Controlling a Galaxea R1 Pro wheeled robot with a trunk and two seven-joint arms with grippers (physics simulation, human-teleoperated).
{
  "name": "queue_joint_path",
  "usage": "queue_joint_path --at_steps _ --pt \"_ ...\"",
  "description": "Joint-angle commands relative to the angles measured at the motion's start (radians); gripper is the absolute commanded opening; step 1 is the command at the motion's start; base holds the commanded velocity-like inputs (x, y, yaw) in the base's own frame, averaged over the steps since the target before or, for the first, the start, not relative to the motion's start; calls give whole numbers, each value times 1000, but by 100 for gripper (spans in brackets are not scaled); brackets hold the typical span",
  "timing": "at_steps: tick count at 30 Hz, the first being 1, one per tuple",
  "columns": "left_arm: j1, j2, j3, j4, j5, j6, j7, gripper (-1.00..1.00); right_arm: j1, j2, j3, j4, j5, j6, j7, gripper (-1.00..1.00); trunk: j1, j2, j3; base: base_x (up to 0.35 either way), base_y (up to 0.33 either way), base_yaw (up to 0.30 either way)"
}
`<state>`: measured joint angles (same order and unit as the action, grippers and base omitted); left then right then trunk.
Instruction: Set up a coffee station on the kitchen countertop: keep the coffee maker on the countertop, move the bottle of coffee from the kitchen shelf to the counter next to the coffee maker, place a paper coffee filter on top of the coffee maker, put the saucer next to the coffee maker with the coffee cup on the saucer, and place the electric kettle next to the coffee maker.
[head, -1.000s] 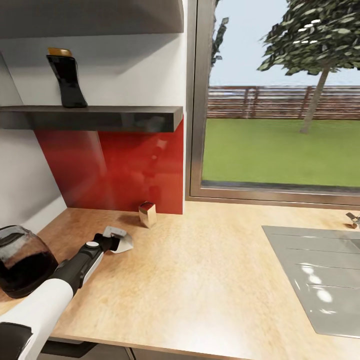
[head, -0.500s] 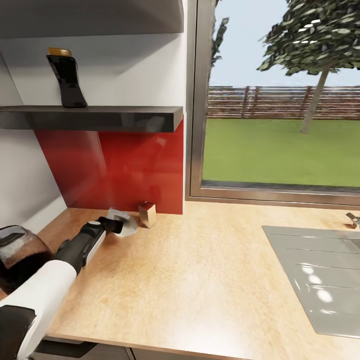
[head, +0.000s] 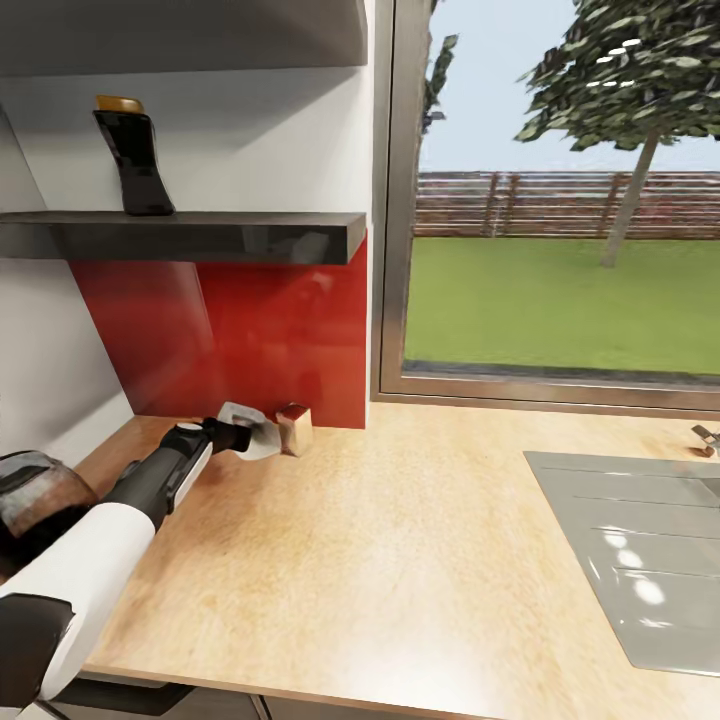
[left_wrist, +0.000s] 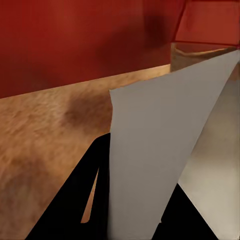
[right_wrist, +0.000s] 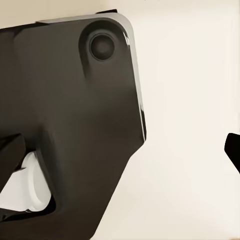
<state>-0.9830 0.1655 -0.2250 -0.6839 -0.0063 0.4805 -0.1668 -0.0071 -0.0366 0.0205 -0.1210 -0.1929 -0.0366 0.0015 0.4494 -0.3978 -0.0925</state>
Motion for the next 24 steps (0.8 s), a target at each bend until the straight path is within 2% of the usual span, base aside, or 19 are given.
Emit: queue_joint_path --at_steps 1,9,15,24 --pt "-1 1 -4 -3 -5 4 -2 -100 -1 0 3 1 -8 -3 0 100 1 -2 -2 -41 -27 0" --pt "1 -8 -4 -5 -4 4 0 -100 -1 -2 4 3 -7 -3 1 100 1 -2 -1 -187 -143 -46" --pt "7 -23 -3 -5 -5 3 1 -100 -1 -2 5 4 -7 -3 1 100 1 -2 1 -53 -251 -232" --pt "9 -66 -5 -5 -7 1 8 -100 -1 -2 7 6 -7 -3 2 100 1 -2 5 36 -272 -260"
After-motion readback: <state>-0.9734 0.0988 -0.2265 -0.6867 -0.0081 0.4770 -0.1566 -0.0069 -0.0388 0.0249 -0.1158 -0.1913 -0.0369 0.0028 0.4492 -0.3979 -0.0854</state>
